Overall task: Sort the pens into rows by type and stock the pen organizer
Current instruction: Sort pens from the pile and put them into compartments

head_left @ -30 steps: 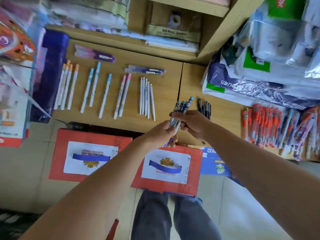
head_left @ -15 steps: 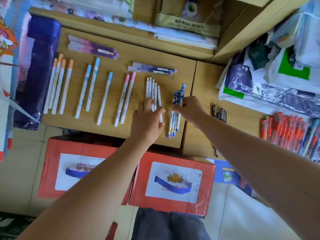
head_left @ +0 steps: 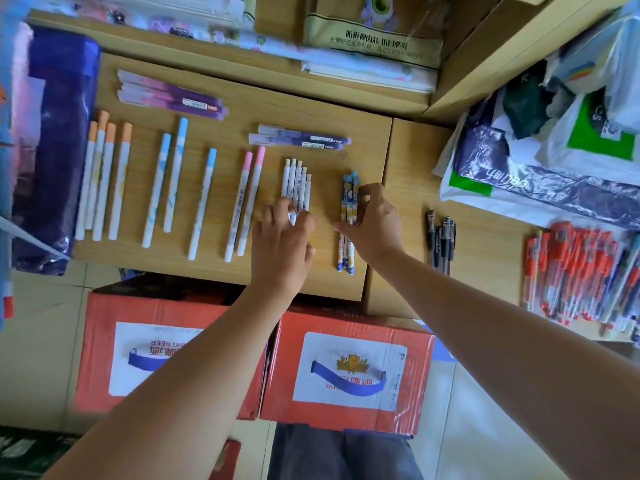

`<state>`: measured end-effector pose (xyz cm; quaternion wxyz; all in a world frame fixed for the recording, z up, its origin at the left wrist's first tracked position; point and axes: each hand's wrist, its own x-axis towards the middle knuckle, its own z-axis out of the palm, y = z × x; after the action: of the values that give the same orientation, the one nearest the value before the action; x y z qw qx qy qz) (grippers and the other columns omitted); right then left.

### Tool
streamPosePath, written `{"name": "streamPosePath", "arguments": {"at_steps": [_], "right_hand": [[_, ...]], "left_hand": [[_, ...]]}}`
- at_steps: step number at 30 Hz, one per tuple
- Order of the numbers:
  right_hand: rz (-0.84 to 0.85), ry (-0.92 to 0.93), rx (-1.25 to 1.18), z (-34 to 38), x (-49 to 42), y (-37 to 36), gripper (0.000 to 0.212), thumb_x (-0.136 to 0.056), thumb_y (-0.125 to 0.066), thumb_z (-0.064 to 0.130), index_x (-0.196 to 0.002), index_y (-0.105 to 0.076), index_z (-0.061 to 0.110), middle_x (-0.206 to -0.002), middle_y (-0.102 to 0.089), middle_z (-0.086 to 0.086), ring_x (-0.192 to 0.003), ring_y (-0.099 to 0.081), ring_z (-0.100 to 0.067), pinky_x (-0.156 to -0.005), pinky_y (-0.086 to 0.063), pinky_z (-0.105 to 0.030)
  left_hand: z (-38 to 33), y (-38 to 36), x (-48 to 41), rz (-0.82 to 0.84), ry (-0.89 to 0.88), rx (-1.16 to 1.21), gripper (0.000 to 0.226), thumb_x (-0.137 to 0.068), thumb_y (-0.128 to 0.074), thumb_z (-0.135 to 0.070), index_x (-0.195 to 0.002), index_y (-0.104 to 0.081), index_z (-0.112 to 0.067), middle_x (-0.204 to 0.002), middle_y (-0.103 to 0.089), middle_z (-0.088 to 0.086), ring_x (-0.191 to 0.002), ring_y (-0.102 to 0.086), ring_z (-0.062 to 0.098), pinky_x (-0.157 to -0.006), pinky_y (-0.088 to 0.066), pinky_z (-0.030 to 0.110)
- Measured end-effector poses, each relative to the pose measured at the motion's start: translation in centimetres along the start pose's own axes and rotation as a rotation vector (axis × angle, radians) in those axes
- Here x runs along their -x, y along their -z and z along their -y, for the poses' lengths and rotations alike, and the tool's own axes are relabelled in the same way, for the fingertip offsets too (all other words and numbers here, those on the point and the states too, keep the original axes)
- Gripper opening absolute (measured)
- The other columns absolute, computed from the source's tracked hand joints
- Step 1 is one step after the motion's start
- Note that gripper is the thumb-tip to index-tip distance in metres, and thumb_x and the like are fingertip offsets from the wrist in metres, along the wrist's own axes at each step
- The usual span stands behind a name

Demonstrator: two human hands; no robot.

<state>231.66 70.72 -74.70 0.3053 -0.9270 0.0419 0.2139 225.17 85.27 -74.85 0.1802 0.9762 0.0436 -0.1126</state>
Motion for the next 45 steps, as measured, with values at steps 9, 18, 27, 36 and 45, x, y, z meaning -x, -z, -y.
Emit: {"name": "streamPosePath", "arguments": {"at_steps": [9,18,27,36,45], "right_hand": [[0.008,-0.09,-0.106,-1.2,0.5,0.7,0.036,-0.083,-0.071,0.029,-0.106,-0.05,0.012,-0.081,-0.054,0.008,-0.068,-0.05,-0.004,-0.055,-0.035,-0.011],[-0.029,-0.102,-0.154,-1.0,-0.4,0.3,0.025,-0.084,-0.07,0.03,-0.098,-0.058,0.013,-0.082,-0.059,0.007,-0.075,-0.057,-0.011,-0.065,-0.044,-0.022],[-0.005,-0.008,-0.14,-3.0,0.1,1.2,0.016,-0.082,-0.07,0.016,-0.094,-0.061,0.016,-0.078,-0.062,0.006,-0.067,-0.055,-0.003,-0.06,-0.046,-0.014],[0.033,0.039,-0.159,-2.4,0.3,1.1,0.024,-0.081,-0.068,0.005,-0.103,-0.062,0.012,-0.078,-0.059,0.01,-0.068,-0.054,0.0,-0.065,-0.044,-0.012],[0.057,0.096,-0.161,-2.4,0.4,1.3,0.025,-0.085,-0.066,0.006,-0.109,-0.059,0.01,-0.085,-0.06,0.006,-0.072,-0.053,0.004,-0.067,-0.044,-0.005]], "left_hand": [[-0.6,-0.2,-0.1,-0.051,-0.029,-0.032,0.037,-0.063,-0.084,-0.024,-0.089,-0.06,-0.014,-0.109,-0.053,0.013,-0.1,-0.052,0.031,-0.08,-0.046,0.04],[-1.9,-1.1,-1.0,-0.093,-0.06,-0.067,0.039,-0.077,-0.065,-0.053,-0.092,-0.061,-0.018,-0.104,-0.053,0.008,-0.098,-0.05,0.028,-0.084,-0.04,0.039],[-2.7,-0.7,-1.8,-0.062,0.031,-0.158,0.029,-0.08,-0.059,-0.031,-0.103,-0.057,-0.014,-0.101,-0.056,0.006,-0.1,-0.051,0.027,-0.083,-0.04,0.038],[-3.8,0.6,-2.4,0.072,0.057,-0.116,0.024,-0.09,-0.056,-0.02,-0.112,-0.061,-0.011,-0.095,-0.066,0.004,-0.091,-0.061,0.022,-0.08,-0.047,0.034],[-1.9,0.8,-1.6,0.044,0.056,-0.104,0.027,-0.088,-0.06,-0.016,-0.114,-0.058,-0.01,-0.105,-0.059,0.009,-0.091,-0.061,0.025,-0.074,-0.051,0.036]]}}
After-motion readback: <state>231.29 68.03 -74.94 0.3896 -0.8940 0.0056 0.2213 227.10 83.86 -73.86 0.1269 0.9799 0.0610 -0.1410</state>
